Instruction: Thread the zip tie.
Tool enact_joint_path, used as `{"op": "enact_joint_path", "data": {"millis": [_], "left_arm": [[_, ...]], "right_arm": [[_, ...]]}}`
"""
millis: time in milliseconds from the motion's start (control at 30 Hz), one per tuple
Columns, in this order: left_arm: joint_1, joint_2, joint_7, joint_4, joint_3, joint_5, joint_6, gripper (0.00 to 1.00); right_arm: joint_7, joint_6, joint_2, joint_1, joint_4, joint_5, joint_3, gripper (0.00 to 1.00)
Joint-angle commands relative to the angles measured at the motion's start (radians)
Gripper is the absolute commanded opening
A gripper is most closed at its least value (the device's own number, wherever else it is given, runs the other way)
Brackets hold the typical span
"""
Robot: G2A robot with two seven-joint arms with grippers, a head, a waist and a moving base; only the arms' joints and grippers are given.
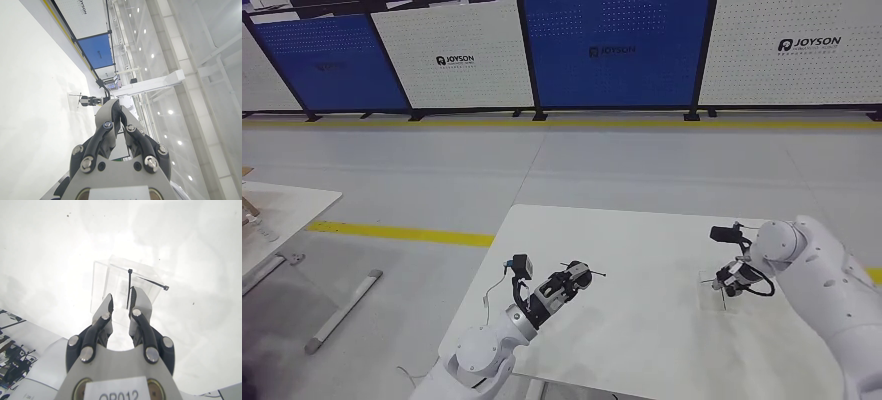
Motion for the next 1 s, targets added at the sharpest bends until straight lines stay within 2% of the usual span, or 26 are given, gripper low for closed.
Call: {"op": "enact_joint_path", "data": {"millis": [0,367,967], "left_arm": [[0.0,0.0,0.0,0.0,0.0,0.0,0.0,0.0],[0.0,0.0,0.0,0.0,0.0,0.0,0.0,0.0],[0.0,0.0,0.0,0.0,0.0,0.0,0.0,0.0]], "right_arm": [[-0.003,0.0,-0.006,0.005,0.015,0.001,-0.004,0.22],[-0.009,0.024,-0.043,0.03,0.081,-0.018,-0.035,0.2],[-0.024,0.07,-0.104,0.064,0.162,-0.07,-0.082,0.22]]}}
